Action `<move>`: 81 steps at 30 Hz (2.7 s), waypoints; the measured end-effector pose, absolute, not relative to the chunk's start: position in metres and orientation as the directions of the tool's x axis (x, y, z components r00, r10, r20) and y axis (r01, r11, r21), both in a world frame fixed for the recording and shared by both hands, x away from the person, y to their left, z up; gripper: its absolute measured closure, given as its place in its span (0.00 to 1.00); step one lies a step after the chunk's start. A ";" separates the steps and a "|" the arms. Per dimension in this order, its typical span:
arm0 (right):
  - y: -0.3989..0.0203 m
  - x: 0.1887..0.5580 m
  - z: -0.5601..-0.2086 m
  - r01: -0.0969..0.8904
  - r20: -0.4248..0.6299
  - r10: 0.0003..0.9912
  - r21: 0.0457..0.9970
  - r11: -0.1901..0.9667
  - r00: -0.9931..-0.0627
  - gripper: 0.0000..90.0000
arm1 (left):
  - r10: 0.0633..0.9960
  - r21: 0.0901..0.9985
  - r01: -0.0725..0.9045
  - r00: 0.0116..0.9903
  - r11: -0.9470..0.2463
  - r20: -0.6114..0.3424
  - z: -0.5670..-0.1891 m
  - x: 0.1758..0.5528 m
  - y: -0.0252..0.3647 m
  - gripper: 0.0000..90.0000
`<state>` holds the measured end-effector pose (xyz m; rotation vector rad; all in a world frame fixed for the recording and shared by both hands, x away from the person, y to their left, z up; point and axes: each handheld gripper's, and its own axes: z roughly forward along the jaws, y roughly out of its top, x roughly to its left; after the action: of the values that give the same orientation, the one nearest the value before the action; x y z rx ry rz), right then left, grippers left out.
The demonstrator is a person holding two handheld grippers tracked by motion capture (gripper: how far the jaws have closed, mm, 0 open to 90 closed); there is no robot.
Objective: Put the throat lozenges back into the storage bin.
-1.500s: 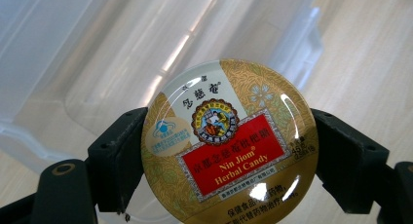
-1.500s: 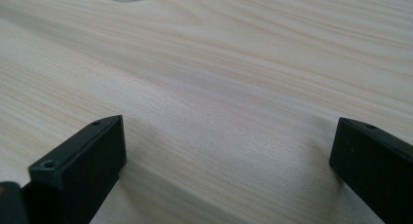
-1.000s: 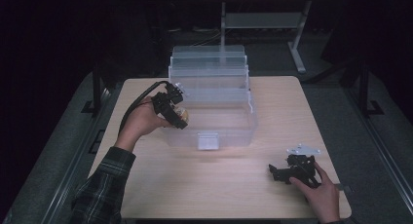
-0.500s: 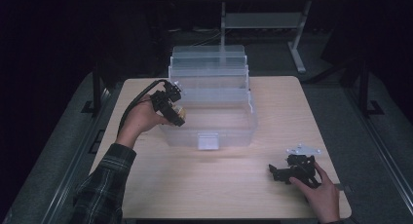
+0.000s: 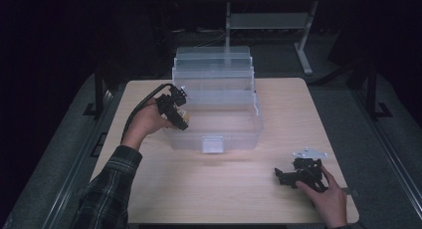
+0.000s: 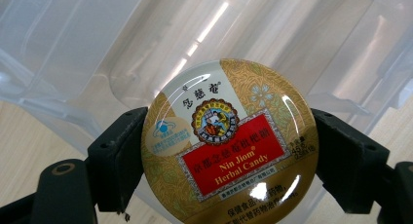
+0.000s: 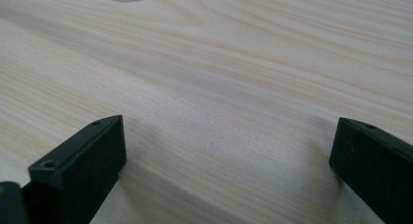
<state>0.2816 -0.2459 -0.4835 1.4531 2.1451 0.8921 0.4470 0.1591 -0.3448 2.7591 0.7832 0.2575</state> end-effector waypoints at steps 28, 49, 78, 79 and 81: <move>-0.246 0.282 -0.484 0.670 0.026 0.924 0.697 0.256 -0.381 0.00 | 0.553 0.348 0.496 0.829 -0.796 0.085 -0.334 0.441 0.168 0.21; -0.246 0.282 -0.483 0.670 0.026 0.924 0.696 0.257 -0.382 0.00 | 0.605 0.479 0.506 0.794 -0.717 0.067 -0.324 0.406 0.209 0.21; -0.246 0.282 -0.483 0.670 0.025 0.924 0.696 0.258 -0.382 0.00 | 0.669 0.586 0.516 0.741 -0.625 0.061 -0.365 0.332 0.243 0.21; -0.246 0.282 -0.483 0.670 0.025 0.924 0.696 0.258 -0.382 0.00 | 0.674 0.594 0.515 0.736 -0.618 0.062 -0.367 0.330 0.243 0.21; -0.246 0.282 -0.483 0.670 0.026 0.924 0.696 0.257 -0.382 0.00 | 0.677 0.604 0.510 0.733 -0.612 0.066 -0.372 0.325 0.246 0.21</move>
<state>0.2818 -0.2459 -0.4835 1.4521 2.1466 0.8920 0.3250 0.2459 -0.3718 2.3680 0.8951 0.3890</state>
